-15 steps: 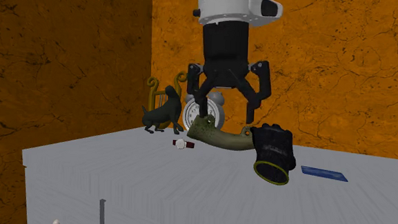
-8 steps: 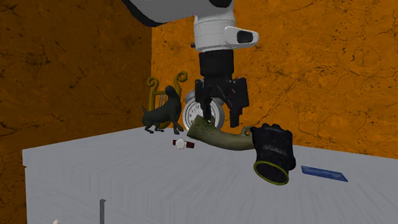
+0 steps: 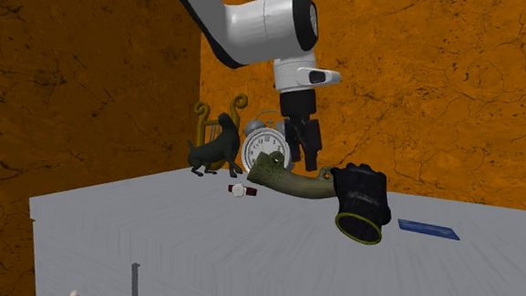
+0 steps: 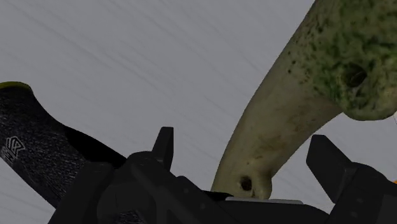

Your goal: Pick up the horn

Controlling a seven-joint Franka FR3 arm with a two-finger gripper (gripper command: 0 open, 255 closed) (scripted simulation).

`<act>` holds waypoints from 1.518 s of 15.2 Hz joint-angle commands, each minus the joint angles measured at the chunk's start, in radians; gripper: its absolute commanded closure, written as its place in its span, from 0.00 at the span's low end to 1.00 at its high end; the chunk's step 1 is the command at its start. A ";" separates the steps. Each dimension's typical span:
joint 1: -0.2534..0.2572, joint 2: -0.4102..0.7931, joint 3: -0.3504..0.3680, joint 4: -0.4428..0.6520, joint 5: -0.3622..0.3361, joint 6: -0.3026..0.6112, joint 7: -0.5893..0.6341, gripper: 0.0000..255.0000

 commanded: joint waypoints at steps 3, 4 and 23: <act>0.004 0.193 0.026 0.192 -0.106 -0.051 0.276 0.00; 0.010 0.228 0.024 0.231 -0.124 -0.064 0.320 0.00; 0.008 0.225 0.017 0.125 -0.126 0.038 0.333 1.00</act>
